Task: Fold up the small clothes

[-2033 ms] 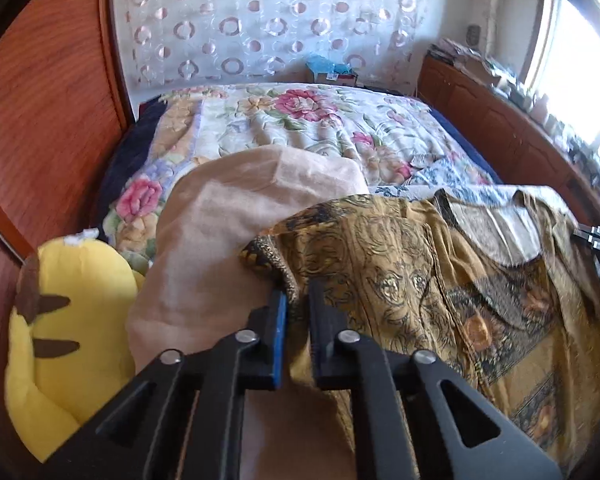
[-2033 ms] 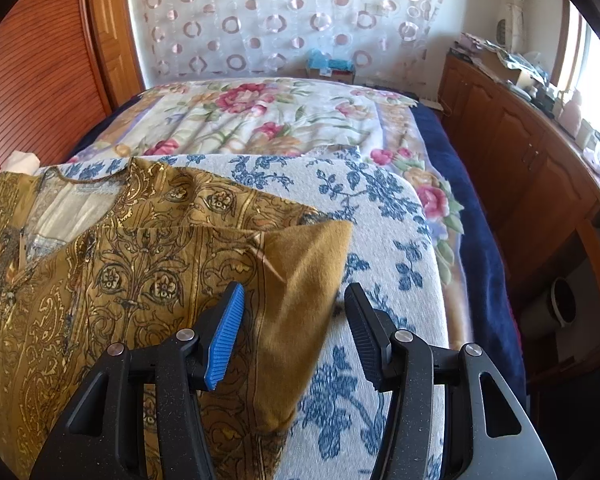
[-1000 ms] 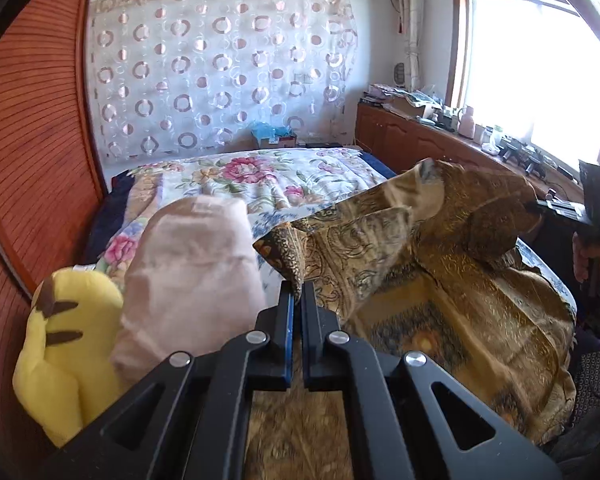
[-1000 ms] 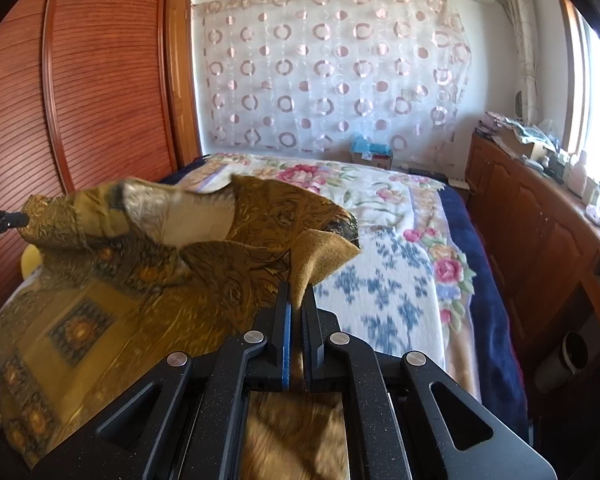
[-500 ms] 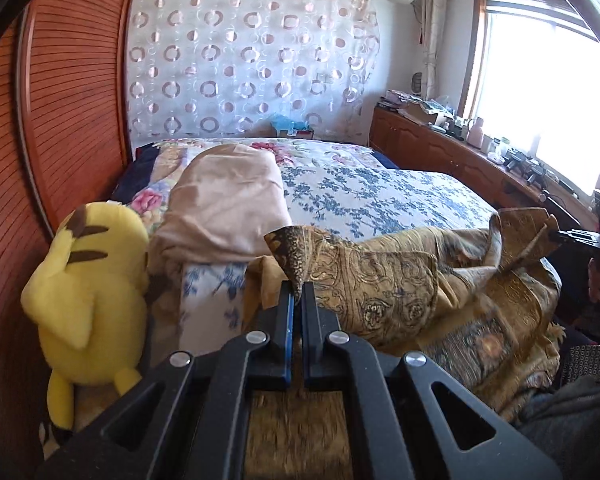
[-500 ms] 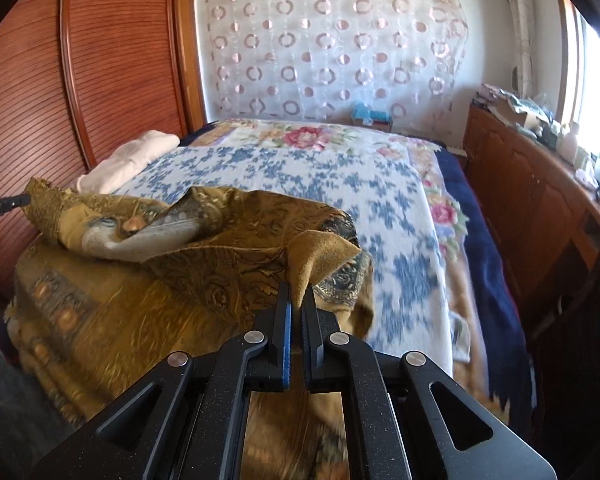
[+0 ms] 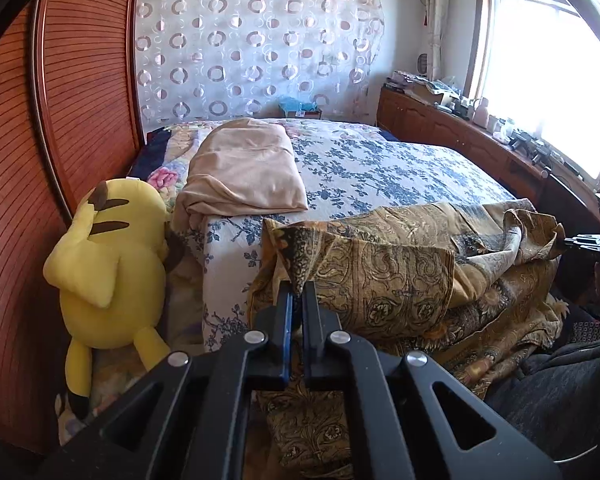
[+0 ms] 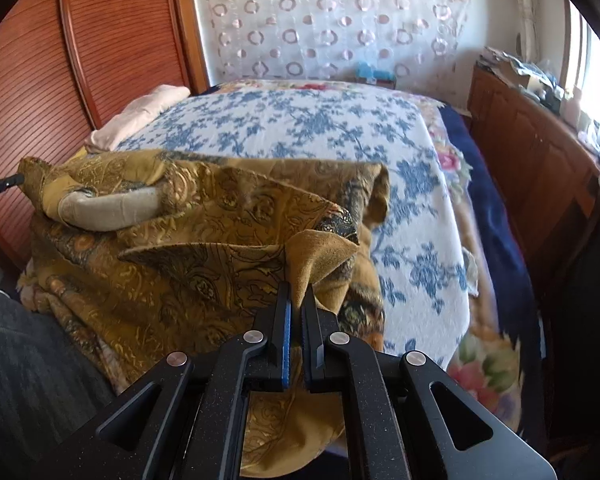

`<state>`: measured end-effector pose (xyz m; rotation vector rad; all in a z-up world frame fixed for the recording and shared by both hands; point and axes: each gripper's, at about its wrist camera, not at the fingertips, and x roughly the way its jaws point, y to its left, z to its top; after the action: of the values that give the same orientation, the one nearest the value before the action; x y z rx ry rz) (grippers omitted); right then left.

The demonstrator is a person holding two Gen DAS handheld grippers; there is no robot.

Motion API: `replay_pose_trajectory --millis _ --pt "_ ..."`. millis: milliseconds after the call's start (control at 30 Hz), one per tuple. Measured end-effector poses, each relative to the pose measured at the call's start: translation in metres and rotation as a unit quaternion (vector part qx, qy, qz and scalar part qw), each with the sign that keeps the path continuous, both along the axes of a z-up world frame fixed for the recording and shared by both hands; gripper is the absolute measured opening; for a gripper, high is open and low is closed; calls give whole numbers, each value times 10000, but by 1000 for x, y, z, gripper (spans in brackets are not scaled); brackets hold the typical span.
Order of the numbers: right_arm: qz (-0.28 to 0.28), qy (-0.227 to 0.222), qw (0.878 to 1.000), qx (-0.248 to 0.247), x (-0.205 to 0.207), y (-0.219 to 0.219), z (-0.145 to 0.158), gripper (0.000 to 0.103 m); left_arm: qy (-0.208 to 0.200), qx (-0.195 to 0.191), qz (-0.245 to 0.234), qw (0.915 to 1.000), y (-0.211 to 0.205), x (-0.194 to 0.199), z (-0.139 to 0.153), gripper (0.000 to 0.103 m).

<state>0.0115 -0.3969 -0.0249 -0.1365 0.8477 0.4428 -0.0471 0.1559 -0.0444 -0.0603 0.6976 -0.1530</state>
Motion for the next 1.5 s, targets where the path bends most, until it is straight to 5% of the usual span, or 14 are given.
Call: replay_pose_trajectory --millis 200,300,433,533,567,667,867,1133,1500 --pt "-149 -388 9990 -163 -7 -8 15 5 -161 250 185 9994 9 0 21 8" --pt "-312 -704 9967 -247 -5 -16 35 5 -268 358 166 9989 12 5 33 34" --pt "-413 -964 9941 -263 4 -22 54 7 -285 311 87 9991 16 23 38 48" --pt "-415 -1120 9926 -211 16 -20 63 23 -230 172 77 9996 16 46 34 55" --pt "-399 -1148 9924 -174 20 -19 64 36 -201 160 66 9996 15 52 31 56" --pt "-283 -1193 9924 59 35 -12 65 52 -56 130 49 9999 12 78 19 56" --pt "-164 -876 9960 -83 77 10 43 58 347 130 25 9993 2 116 -7 56" --pt "-345 109 9988 -328 127 8 -13 59 929 289 90 9952 2 136 -40 56" --pt "-502 294 9978 -317 131 3 -28 72 1256 221 28 9918 1 143 -60 56"
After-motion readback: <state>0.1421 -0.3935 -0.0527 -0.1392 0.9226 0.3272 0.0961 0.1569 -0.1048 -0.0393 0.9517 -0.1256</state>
